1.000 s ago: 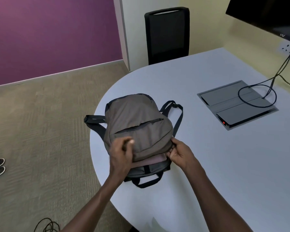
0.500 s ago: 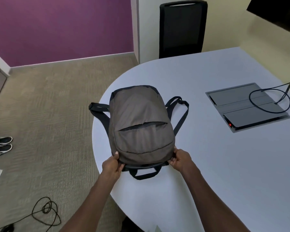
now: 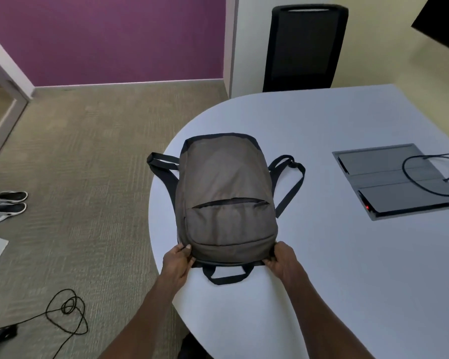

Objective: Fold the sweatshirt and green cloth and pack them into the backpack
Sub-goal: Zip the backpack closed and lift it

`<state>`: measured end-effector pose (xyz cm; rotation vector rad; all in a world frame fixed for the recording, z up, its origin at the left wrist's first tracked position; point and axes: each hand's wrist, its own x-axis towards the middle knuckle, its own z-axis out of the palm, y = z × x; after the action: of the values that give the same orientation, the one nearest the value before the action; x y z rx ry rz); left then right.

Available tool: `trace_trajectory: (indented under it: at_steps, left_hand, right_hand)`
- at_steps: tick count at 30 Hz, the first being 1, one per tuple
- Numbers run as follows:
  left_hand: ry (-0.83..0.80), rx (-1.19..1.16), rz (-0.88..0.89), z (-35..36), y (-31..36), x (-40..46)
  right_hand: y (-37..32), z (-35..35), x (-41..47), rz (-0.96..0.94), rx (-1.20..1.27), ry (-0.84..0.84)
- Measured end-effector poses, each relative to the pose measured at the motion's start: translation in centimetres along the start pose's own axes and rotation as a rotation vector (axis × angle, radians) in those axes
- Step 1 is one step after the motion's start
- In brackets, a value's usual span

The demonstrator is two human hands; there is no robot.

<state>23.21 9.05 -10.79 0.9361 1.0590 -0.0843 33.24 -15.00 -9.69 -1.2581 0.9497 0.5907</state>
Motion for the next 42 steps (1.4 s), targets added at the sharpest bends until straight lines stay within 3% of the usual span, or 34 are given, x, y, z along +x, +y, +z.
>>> trace_trajectory:
  at_steps: [5,8,10,12,14,16,18,21,24,31,36,42]
  left_hand:
    - [-0.032,0.166,0.014,-0.9,1.8,0.8]
    - [-0.113,0.198,-0.037,-1.6,3.3,0.4]
    - [-0.188,0.188,-0.052,-2.1,4.7,0.4]
    - [-0.233,0.128,-0.044,-2.3,6.5,0.7]
    - [-0.236,0.018,-0.032,-2.1,8.2,1.4]
    - [-0.211,-0.054,-0.026,-1.5,9.6,2.1]
    - [-0.153,-0.033,-0.042,-1.0,10.2,2.6]
    - [-0.081,0.02,-0.068,-0.5,9.3,3.1]
    - [-0.016,0.125,-0.038,-0.7,7.2,4.4]
    - [0.012,0.793,0.156,-1.7,7.7,7.6]
    - [0.078,0.665,0.413,-2.6,12.0,10.7]
    - [-0.243,0.797,0.567,-0.8,14.2,13.4]
  right_hand:
    - [-0.8,-0.1,-0.9,0.045,0.027,0.057]
    - [-2.5,0.0,-1.6,-0.038,0.009,0.163]
    - [-4.0,0.8,-2.4,-0.337,-0.163,0.419]
    - [-5.4,2.6,-4.2,-0.784,-0.369,0.59]
    - [-6.4,5.3,-7.0,-1.182,-0.493,0.521]
    - [-6.9,8.6,-8.9,-1.381,-0.707,0.3]
    - [-6.9,12.2,-9.6,-1.382,-1.094,0.073]
    - [-5.8,16.6,-8.6,-1.166,-1.717,-0.157]
    - [-3.7,17.5,-6.4,-0.946,-1.999,-0.278]
    - [-0.5,17.2,-4.0,-0.913,-2.141,-0.214]
    - [-0.5,17.3,-3.2,-0.879,-2.152,-0.214]
    - [-0.9,16.9,-3.2,-0.876,-2.125,-0.261]
